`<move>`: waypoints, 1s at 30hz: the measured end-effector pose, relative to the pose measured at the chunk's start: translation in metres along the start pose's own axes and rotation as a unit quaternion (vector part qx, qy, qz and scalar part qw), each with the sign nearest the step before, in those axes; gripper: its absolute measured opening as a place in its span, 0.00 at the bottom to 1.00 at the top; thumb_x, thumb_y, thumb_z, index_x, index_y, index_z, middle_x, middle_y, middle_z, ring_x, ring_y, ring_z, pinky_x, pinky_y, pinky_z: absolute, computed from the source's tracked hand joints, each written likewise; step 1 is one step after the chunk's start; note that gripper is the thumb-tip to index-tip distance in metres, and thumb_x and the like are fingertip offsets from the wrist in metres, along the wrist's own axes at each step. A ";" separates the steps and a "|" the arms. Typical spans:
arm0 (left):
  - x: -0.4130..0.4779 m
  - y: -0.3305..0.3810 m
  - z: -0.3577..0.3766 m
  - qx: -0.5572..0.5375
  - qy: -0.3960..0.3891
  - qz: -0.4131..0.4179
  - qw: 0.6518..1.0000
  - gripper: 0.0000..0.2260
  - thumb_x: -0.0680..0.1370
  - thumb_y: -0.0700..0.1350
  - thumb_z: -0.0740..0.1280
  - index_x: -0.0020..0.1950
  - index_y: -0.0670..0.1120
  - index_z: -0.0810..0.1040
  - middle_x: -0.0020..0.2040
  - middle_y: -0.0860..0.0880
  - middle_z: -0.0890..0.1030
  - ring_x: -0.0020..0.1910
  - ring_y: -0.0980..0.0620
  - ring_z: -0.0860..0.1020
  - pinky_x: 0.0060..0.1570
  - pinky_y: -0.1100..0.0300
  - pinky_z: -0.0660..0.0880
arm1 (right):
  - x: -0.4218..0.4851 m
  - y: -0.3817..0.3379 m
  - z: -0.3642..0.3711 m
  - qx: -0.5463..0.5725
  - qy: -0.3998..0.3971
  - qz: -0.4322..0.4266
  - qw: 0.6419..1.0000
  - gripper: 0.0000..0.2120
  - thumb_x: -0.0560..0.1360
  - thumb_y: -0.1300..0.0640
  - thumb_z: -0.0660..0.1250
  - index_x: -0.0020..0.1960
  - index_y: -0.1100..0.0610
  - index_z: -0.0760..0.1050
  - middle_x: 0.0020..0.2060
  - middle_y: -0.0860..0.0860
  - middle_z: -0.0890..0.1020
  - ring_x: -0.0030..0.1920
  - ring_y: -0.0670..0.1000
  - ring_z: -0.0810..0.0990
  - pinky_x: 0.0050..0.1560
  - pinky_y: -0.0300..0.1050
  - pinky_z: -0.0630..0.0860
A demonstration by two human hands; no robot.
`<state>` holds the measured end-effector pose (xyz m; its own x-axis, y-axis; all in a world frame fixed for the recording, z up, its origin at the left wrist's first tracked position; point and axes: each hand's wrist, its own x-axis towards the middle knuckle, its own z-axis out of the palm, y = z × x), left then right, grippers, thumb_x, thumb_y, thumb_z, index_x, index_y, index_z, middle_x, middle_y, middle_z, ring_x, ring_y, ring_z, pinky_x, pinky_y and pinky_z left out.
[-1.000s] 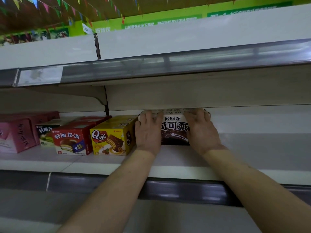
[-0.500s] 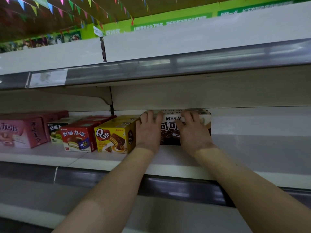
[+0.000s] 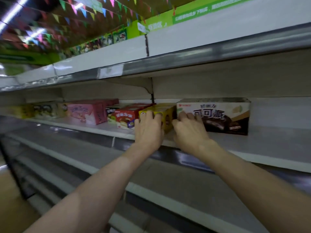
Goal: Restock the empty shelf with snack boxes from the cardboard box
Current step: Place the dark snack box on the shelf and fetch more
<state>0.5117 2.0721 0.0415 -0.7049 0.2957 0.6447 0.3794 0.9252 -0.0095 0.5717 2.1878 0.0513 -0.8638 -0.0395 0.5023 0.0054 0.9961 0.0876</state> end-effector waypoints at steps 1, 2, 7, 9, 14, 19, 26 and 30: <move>-0.009 -0.012 -0.005 0.009 -0.004 -0.011 1.000 0.17 0.79 0.48 0.63 0.66 0.48 0.69 0.64 0.45 0.70 0.63 0.42 0.69 0.57 0.49 0.66 | -0.001 -0.014 -0.001 0.012 0.001 -0.017 1.000 0.17 0.77 0.56 0.60 0.64 0.55 0.73 0.63 0.56 0.71 0.65 0.59 0.67 0.64 0.53 0.62; -0.018 -0.024 -0.009 0.016 -0.006 -0.021 1.000 0.17 0.78 0.48 0.63 0.67 0.48 0.69 0.63 0.45 0.69 0.63 0.42 0.69 0.57 0.49 0.66 | -0.002 -0.028 -0.001 0.025 -0.001 -0.032 0.999 0.17 0.77 0.55 0.60 0.65 0.54 0.73 0.63 0.56 0.71 0.65 0.59 0.67 0.63 0.53 0.62; -0.067 -0.084 -0.033 0.046 -0.039 -0.101 0.993 0.22 0.78 0.46 0.65 0.71 0.50 0.66 0.64 0.46 0.68 0.65 0.43 0.68 0.57 0.49 0.66 | -0.006 -0.099 -0.002 0.051 -0.010 -0.108 0.993 0.17 0.78 0.52 0.59 0.65 0.55 0.72 0.63 0.56 0.71 0.64 0.58 0.67 0.61 0.53 0.63; -0.091 -0.109 -0.043 0.064 -0.059 -0.132 0.987 0.22 0.78 0.48 0.65 0.70 0.50 0.65 0.64 0.46 0.67 0.65 0.43 0.68 0.57 0.49 0.66 | -0.010 -0.130 -0.002 0.065 -0.021 -0.139 0.988 0.17 0.78 0.53 0.60 0.66 0.55 0.72 0.63 0.56 0.71 0.65 0.58 0.67 0.64 0.54 0.62; -0.161 -0.174 -0.069 0.085 -0.108 -0.201 0.970 0.21 0.78 0.48 0.64 0.70 0.48 0.65 0.64 0.44 0.67 0.64 0.41 0.68 0.57 0.48 0.67 | -0.029 -0.216 0.002 0.102 -0.049 -0.220 0.969 0.16 0.78 0.53 0.59 0.64 0.55 0.72 0.61 0.55 0.73 0.64 0.57 0.69 0.63 0.53 0.64; -0.240 -0.243 -0.099 0.104 -0.155 -0.277 0.942 0.21 0.77 0.45 0.67 0.69 0.49 0.66 0.63 0.45 0.67 0.62 0.43 0.69 0.58 0.49 0.68 | -0.060 -0.311 0.002 0.148 -0.052 -0.287 0.945 0.14 0.78 0.54 0.59 0.62 0.55 0.73 0.60 0.55 0.74 0.62 0.57 0.71 0.60 0.51 0.66; -0.344 -0.334 -0.157 0.133 -0.205 -0.365 0.898 0.20 0.77 0.46 0.67 0.68 0.49 0.68 0.64 0.44 0.68 0.63 0.42 0.70 0.59 0.49 0.68 | -0.112 -0.450 -0.009 0.178 -0.077 -0.371 0.908 0.13 0.80 0.54 0.57 0.62 0.55 0.73 0.60 0.54 0.74 0.61 0.56 0.72 0.62 0.51 0.67; -0.404 -0.383 -0.188 0.152 -0.241 -0.408 0.867 0.21 0.77 0.47 0.68 0.69 0.48 0.68 0.64 0.43 0.68 0.63 0.41 0.71 0.59 0.48 0.69 | -0.148 -0.531 -0.012 0.181 -0.090 -0.415 0.887 0.16 0.79 0.51 0.60 0.65 0.54 0.72 0.62 0.54 0.74 0.62 0.55 0.72 0.62 0.51 0.68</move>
<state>0.7639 1.5535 -0.0715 -0.8605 -0.4906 0.1370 -0.4884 0.8711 0.0513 0.7025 1.6636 -0.0592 -0.5607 -0.7909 0.2449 -0.8047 0.5902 0.0636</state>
